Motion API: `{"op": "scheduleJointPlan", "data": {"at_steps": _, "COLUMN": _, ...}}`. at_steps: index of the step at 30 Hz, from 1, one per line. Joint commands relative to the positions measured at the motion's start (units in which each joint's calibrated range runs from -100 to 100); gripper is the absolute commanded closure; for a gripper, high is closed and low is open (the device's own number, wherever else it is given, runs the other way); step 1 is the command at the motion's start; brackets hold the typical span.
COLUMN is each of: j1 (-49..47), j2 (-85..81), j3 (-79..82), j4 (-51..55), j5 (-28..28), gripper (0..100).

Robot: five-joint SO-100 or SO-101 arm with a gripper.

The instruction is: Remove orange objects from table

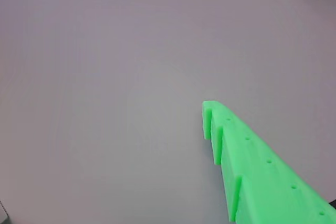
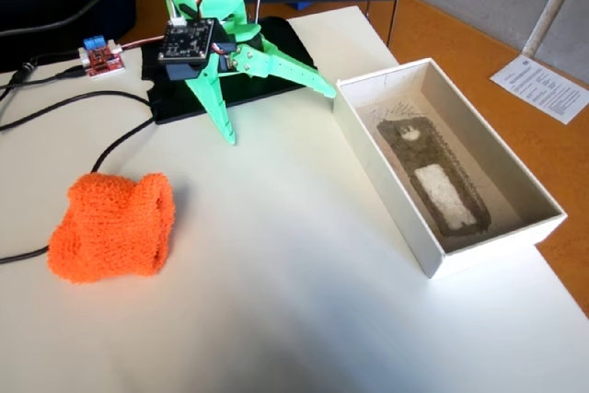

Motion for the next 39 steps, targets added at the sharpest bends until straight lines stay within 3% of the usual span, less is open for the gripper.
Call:
{"op": "scheduleJointPlan", "data": {"at_steps": 1, "j1": 0.25, "j2": 0.44, "j3": -0.39, "j4": -0.48, "j5": -0.2, "gripper": 38}}
{"op": "scheduleJointPlan", "data": {"at_steps": 14, "j1": 0.25, "j2": 0.44, "j3": -0.39, "j4": -0.48, "j5": -0.2, "gripper": 38}}
{"op": "scheduleJointPlan", "data": {"at_steps": 16, "j1": -2.78, "j2": 0.44, "j3": -0.39, "j4": -0.8, "j5": -2.78, "gripper": 38}}
{"op": "scheduleJointPlan", "data": {"at_steps": 19, "j1": -5.52, "j2": 0.44, "j3": -0.39, "j4": -0.24, "j5": 1.76, "gripper": 38}}
{"op": "scheduleJointPlan", "data": {"at_steps": 21, "j1": -4.48, "j2": 0.44, "j3": -0.39, "j4": -1.78, "j5": 1.76, "gripper": 37}}
{"op": "scheduleJointPlan", "data": {"at_steps": 23, "j1": -0.05, "j2": 0.44, "j3": -1.74, "j4": -6.72, "j5": 11.82, "gripper": 37}}
{"op": "scheduleJointPlan", "data": {"at_steps": 26, "j1": 2.98, "j2": 3.63, "j3": -6.4, "j4": -19.12, "j5": 9.18, "gripper": 37}}
{"op": "scheduleJointPlan", "data": {"at_steps": 29, "j1": 4.39, "j2": 14.12, "j3": -16.28, "j4": -35.18, "j5": 5.81, "gripper": 37}}
{"op": "scheduleJointPlan", "data": {"at_steps": 31, "j1": 6.31, "j2": 25.29, "j3": -28.78, "j4": -38.26, "j5": 3.71, "gripper": 37}}
{"op": "scheduleJointPlan", "data": {"at_steps": 39, "j1": 21.76, "j2": 69.6, "j3": -80.52, "j4": -18.31, "j5": 0.39, "gripper": 37}}
